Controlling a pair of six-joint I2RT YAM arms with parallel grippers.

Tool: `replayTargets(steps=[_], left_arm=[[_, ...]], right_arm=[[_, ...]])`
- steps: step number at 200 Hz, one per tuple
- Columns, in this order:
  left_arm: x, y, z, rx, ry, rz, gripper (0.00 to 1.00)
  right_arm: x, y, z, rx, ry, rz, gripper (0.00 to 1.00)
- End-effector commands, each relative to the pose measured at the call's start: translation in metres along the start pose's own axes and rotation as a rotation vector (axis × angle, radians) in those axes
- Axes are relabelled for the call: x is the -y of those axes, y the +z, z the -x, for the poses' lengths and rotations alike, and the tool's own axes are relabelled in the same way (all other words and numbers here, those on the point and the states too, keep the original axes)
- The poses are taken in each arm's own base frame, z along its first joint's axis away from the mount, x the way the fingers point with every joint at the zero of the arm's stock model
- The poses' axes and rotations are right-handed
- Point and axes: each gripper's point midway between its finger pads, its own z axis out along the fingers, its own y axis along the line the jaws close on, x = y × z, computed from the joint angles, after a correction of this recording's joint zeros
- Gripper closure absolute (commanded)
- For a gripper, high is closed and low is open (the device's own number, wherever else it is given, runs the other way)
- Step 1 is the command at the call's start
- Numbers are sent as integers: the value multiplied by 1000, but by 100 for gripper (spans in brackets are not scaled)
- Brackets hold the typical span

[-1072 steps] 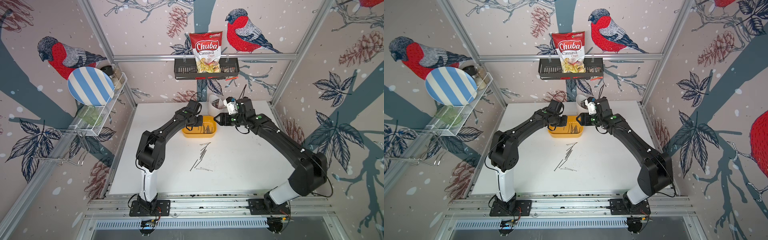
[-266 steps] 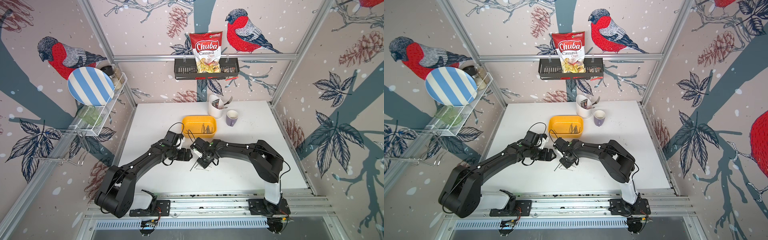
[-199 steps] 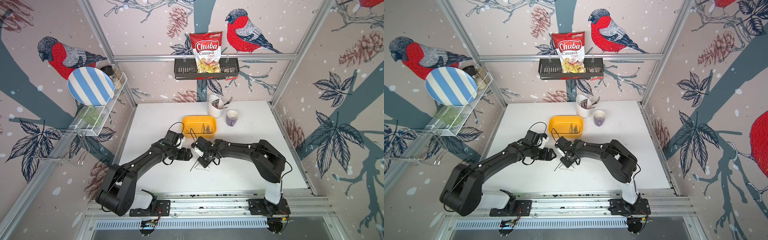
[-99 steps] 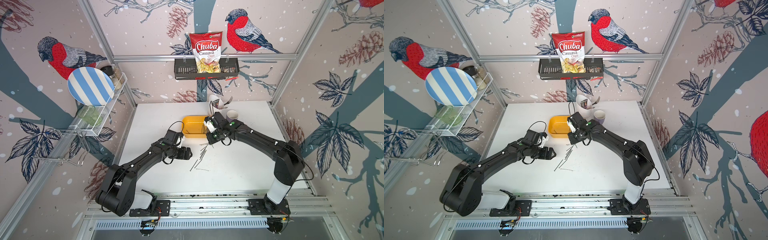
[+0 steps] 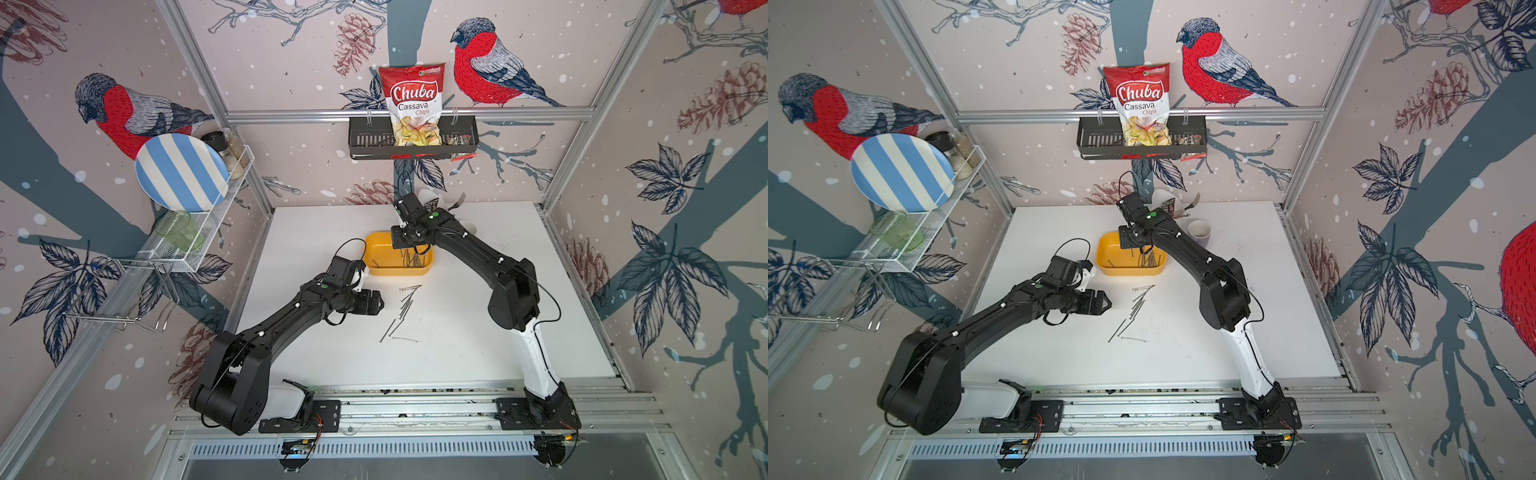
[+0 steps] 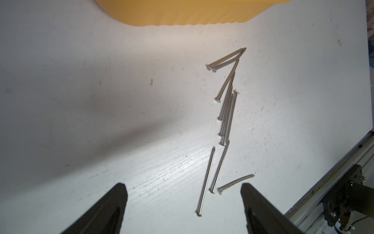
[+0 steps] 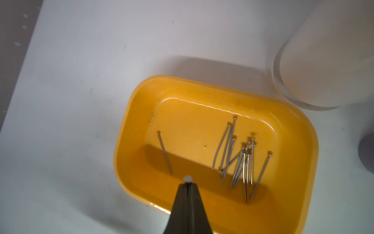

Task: Put the nails on the desktop into the storage box
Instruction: Place the nail in the storage box.

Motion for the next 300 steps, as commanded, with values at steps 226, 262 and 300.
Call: replayTargets(steps=[226, 262, 300], left_arm=[[11, 14, -18, -103, 87, 3, 23], [19, 20, -31, -129, 122, 11, 29], [24, 22, -38, -132, 141, 17, 31]], right_arm=[[65, 52, -24, -83, 134, -126, 78], [47, 10, -15, -33, 89, -92, 75], [7, -37, -47, -24, -46, 25, 70]])
